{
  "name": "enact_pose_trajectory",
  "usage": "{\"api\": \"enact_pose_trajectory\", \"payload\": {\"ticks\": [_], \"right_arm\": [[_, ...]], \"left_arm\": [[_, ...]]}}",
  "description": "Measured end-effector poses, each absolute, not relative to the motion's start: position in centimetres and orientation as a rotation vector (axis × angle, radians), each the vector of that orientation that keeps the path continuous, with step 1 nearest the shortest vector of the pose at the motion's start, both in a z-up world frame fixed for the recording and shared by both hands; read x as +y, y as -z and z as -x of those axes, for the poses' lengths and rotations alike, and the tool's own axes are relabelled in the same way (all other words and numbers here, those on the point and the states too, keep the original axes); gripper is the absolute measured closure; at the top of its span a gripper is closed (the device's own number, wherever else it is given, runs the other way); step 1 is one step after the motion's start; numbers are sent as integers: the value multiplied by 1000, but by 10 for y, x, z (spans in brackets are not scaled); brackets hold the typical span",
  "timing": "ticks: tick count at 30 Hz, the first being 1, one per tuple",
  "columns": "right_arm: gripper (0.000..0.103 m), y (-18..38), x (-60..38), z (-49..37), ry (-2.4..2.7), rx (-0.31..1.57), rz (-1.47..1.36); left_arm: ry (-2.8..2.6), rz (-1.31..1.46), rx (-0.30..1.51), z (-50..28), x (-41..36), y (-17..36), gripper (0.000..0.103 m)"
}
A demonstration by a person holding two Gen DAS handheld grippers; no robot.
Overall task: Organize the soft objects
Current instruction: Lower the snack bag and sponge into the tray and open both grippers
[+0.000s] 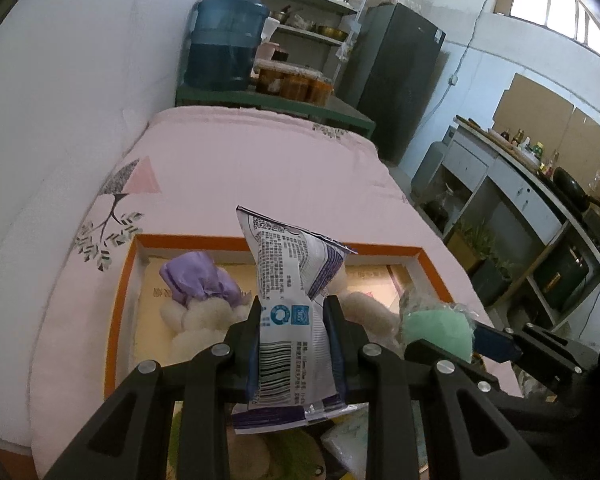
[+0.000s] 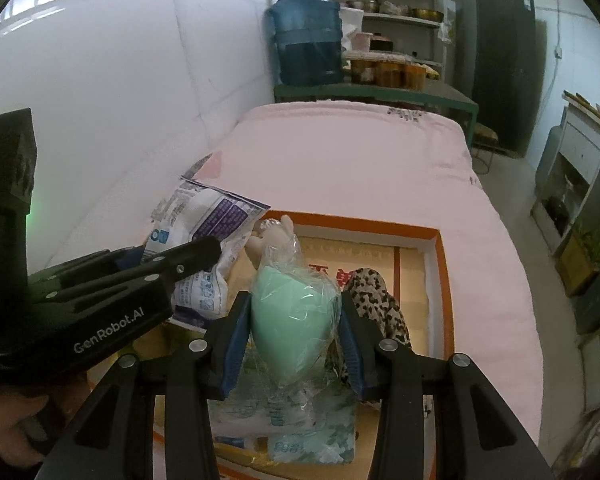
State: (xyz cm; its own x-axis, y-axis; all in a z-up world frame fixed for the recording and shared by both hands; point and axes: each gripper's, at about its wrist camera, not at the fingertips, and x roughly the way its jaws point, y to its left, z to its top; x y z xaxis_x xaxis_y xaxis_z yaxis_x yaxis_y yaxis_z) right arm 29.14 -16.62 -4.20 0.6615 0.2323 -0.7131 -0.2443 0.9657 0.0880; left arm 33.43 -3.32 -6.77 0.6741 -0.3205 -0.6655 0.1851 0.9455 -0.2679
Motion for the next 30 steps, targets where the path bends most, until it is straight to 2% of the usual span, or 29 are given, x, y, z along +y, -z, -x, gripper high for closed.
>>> {"api": "enact_pose_trajectory", "payload": {"ticks": [12,19,22,26,30], "right_arm": [[58,53,-169,-296,-271,817,7],[57,55,-169,-295,-270,811,3],[52,55,-168,-294,-256,797,16],[38,52,-172,-292,-237,778,12],[35,49,-172,-289,-235,764,20]], "left_arm": [[333,215,841,-346,-28,92,73],[317,203,820,-338,-30,88,58],[312,206,798,-333,-30,84,57],[307,217,785,-331,-26,80,54],[302,215,773,-327,-26,77,54]]}}
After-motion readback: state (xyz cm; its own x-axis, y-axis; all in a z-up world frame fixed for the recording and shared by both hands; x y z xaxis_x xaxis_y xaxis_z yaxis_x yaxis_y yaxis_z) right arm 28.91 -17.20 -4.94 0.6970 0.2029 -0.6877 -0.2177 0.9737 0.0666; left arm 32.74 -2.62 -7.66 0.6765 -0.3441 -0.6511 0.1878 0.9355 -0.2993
